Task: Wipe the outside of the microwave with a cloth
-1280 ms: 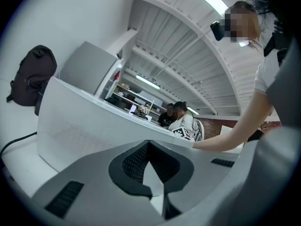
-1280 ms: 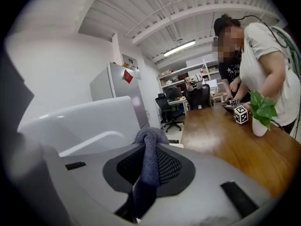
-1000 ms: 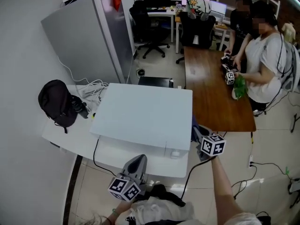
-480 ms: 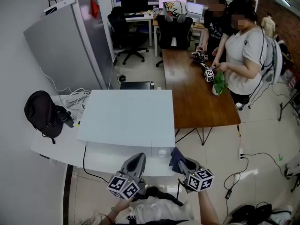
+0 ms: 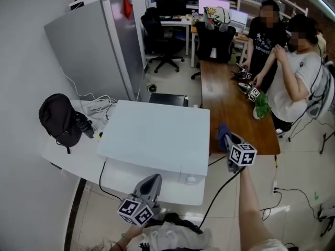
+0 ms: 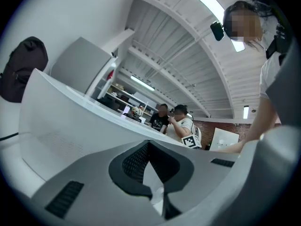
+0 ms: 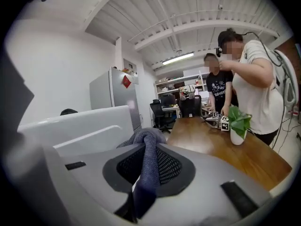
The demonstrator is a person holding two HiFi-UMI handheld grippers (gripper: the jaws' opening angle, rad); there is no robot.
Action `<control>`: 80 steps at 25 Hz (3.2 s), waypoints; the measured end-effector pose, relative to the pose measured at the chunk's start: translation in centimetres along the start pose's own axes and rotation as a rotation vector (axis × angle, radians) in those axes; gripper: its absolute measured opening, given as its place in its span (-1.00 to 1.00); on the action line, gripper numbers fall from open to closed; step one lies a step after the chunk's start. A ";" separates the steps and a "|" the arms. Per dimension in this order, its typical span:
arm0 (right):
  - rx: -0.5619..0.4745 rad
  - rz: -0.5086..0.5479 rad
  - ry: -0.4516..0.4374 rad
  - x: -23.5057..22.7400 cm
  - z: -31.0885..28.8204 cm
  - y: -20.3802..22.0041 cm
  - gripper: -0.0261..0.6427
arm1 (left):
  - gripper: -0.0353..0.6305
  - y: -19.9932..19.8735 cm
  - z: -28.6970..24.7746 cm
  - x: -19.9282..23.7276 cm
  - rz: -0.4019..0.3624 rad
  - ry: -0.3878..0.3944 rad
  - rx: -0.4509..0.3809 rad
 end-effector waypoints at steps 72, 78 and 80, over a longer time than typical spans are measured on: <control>-0.052 -0.264 0.077 54.6 46.4 17.9 -0.71 | -0.94 4.2 42.6 -3.8 0.005 0.152 0.049; -0.004 -0.269 0.053 56.6 47.6 20.1 -0.71 | -0.94 5.8 44.4 -5.7 -0.015 0.153 0.074; -0.009 -0.278 0.058 56.5 47.6 20.2 -0.72 | -0.94 6.0 44.4 -6.1 -0.029 0.157 0.083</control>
Point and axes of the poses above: the fingertips, and each gripper's own axes: z backward along the fingers, x to its left, y out of its underside, the point moved 10 cm from there along z, backward along the fingers, and after that the axes turned 4 degrees about z, right-handed, at the moved point
